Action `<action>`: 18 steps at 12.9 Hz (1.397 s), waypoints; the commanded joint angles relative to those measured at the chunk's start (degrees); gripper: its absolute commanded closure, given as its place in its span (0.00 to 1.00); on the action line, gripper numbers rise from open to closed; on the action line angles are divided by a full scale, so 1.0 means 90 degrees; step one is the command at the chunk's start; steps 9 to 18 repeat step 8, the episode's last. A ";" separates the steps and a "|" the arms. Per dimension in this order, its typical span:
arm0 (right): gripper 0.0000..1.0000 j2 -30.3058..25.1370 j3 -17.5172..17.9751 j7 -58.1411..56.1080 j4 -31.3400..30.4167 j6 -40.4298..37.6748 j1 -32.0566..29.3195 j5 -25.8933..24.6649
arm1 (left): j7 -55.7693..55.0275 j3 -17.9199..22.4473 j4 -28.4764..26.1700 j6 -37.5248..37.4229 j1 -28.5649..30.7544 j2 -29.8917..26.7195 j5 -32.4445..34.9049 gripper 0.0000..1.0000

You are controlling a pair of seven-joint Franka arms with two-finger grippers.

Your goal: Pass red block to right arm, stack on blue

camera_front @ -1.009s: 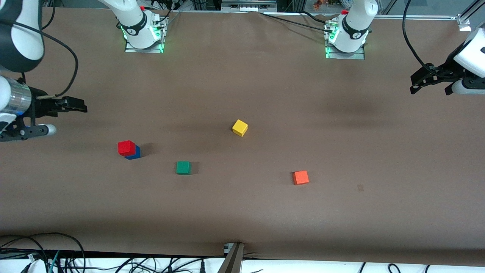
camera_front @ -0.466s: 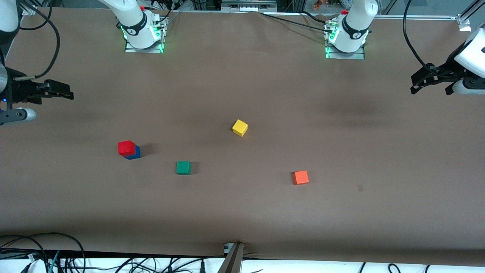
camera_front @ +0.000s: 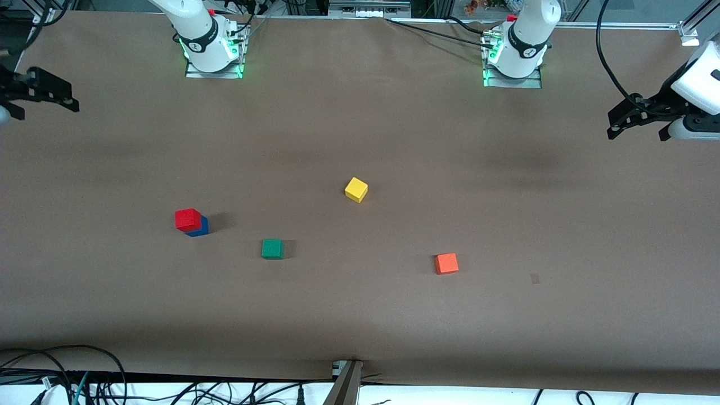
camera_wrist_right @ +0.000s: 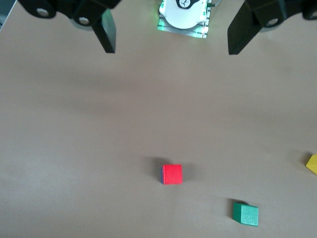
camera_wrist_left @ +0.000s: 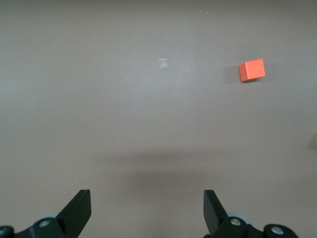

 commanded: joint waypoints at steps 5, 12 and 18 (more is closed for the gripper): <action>0.00 -0.0503 0.0282 0.0508 -0.0808 0.0098 -0.0175 -0.0129 | -0.0033 0.0024 0.0034 -0.0066 0.0025 -0.0023 -0.0105 0.00; 0.00 -0.0308 0.0253 0.0459 -0.0720 0.0099 -0.0155 -0.0130 | -0.0043 0.0004 0.0034 -0.0066 0.0015 -0.0023 -0.0105 0.00; 0.00 -0.0308 0.0253 0.0459 -0.0720 0.0099 -0.0155 -0.0130 | -0.0043 0.0004 0.0034 -0.0066 0.0015 -0.0023 -0.0105 0.00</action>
